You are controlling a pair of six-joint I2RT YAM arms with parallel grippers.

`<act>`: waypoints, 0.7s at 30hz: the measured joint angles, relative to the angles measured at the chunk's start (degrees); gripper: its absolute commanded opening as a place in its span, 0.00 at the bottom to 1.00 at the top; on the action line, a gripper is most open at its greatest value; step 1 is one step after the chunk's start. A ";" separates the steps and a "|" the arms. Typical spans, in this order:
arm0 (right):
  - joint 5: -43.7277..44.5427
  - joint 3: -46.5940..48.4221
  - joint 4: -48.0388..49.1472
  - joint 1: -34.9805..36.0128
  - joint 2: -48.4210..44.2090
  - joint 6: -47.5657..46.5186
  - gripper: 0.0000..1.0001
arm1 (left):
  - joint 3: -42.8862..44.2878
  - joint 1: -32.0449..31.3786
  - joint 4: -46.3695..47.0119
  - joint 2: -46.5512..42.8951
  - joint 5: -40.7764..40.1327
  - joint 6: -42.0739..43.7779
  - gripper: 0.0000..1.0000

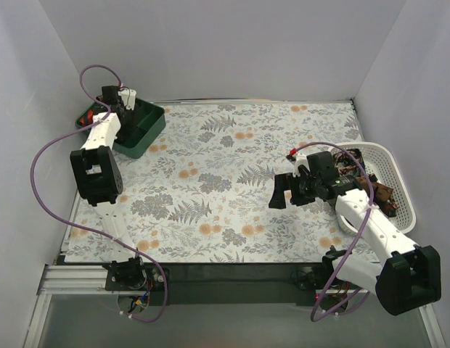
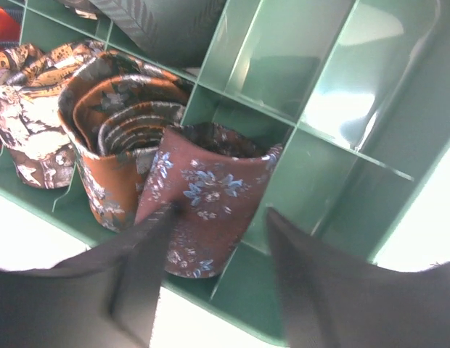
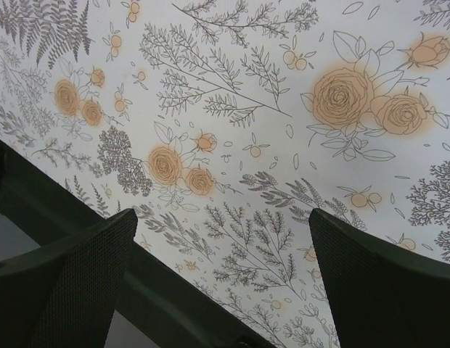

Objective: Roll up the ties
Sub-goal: Place the rolled tie into the container

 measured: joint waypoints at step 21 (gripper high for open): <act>8.74 13.35 -6.58 0.00 -10.95 -1.27 0.98 | -6.34 0.04 -1.97 -29.75 4.35 -13.33 0.98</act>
